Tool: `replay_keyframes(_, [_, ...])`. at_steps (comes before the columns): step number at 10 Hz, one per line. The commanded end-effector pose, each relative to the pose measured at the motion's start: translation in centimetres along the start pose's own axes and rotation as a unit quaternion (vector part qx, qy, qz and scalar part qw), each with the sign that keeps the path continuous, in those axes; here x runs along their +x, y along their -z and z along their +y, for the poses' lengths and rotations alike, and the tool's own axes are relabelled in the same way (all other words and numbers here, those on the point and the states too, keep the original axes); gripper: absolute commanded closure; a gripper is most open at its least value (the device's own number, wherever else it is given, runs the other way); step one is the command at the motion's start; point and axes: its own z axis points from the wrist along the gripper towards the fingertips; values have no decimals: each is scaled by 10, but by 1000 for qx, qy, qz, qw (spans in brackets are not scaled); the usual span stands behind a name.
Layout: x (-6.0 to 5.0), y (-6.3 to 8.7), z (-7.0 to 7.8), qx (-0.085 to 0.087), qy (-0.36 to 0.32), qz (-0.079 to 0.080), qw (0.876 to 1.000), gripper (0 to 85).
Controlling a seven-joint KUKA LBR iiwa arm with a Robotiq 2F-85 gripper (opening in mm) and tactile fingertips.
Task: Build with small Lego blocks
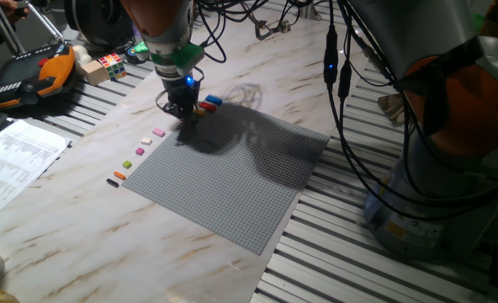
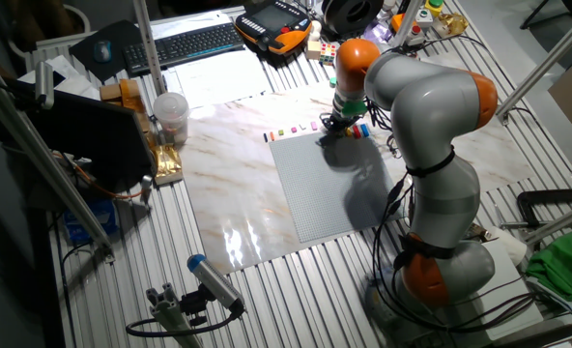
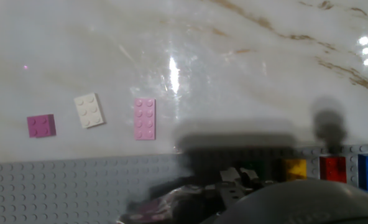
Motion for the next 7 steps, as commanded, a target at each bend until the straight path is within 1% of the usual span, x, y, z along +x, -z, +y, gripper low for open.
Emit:
replay_keyframes(1, [0,-1,0,0,0,0,1000,760])
replay_keyframes(4, [2,-4,-3,1,2,-2,1000,770])
replay_keyframes(7, [2,-7,-2,-3,1,-5,1000,783])
